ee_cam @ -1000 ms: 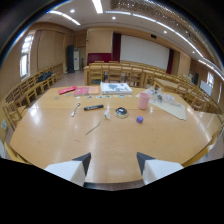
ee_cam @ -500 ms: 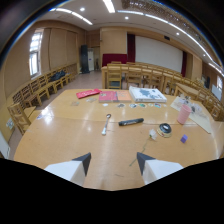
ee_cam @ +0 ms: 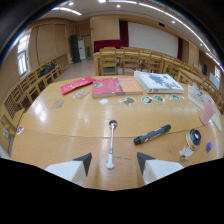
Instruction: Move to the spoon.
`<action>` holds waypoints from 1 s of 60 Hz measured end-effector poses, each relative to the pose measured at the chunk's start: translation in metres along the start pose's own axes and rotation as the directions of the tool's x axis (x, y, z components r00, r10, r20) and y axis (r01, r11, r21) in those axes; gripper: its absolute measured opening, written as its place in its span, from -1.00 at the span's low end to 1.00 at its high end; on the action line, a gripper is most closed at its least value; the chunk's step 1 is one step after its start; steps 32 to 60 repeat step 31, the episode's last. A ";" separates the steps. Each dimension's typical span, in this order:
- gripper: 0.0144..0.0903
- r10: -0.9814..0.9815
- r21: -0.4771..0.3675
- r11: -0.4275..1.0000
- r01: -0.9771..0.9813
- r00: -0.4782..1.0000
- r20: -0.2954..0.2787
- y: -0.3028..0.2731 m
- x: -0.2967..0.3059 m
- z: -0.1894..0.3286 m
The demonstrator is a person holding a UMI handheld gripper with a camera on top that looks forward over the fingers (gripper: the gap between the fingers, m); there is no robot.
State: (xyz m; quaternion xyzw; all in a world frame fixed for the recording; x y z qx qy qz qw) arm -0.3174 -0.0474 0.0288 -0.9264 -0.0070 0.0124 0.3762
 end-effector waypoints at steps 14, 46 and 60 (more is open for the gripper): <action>0.87 -0.017 -0.025 1.000 0.017 1.000 0.013 0.001 -0.010 0.016; 0.87 -0.033 -0.018 0.999 0.034 0.999 0.020 -0.005 -0.013 0.018; 0.87 -0.033 -0.018 0.999 0.034 0.999 0.020 -0.005 -0.013 0.018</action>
